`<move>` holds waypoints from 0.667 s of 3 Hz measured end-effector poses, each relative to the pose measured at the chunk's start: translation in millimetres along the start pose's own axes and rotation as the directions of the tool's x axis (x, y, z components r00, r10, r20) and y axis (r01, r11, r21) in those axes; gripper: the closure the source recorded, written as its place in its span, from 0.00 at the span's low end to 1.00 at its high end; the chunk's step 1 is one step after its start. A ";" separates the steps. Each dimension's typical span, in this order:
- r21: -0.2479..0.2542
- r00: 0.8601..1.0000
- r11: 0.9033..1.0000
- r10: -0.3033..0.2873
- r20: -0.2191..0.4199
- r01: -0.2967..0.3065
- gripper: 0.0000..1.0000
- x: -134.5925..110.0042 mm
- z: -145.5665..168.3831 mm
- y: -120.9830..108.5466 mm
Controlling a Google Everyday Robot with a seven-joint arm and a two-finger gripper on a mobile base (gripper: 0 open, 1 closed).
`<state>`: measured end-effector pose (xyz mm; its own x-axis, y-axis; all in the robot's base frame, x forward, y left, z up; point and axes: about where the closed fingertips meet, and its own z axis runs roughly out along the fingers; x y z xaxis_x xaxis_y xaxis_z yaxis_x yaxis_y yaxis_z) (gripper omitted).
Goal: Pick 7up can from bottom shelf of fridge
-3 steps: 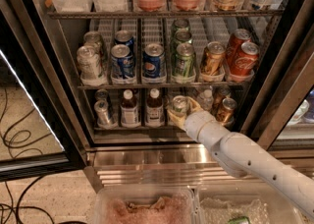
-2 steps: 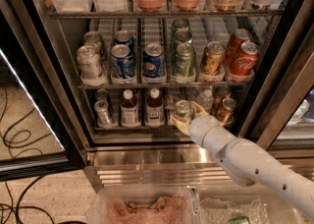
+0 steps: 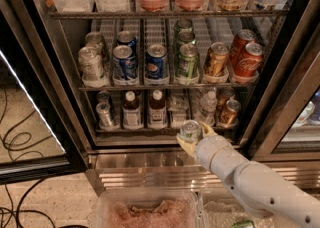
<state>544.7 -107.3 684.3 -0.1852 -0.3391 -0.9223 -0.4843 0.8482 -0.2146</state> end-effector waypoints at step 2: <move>-0.013 0.997 1.000 -0.005 -0.075 0.004 1.00 9.5 -24.9 19.3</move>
Offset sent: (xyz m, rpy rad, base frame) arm -0.0270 0.0012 -0.0058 -0.0262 0.0588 -0.0049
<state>512.3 -104.3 679.4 -0.2462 -0.3725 -0.8948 -0.4959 0.8416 -0.2139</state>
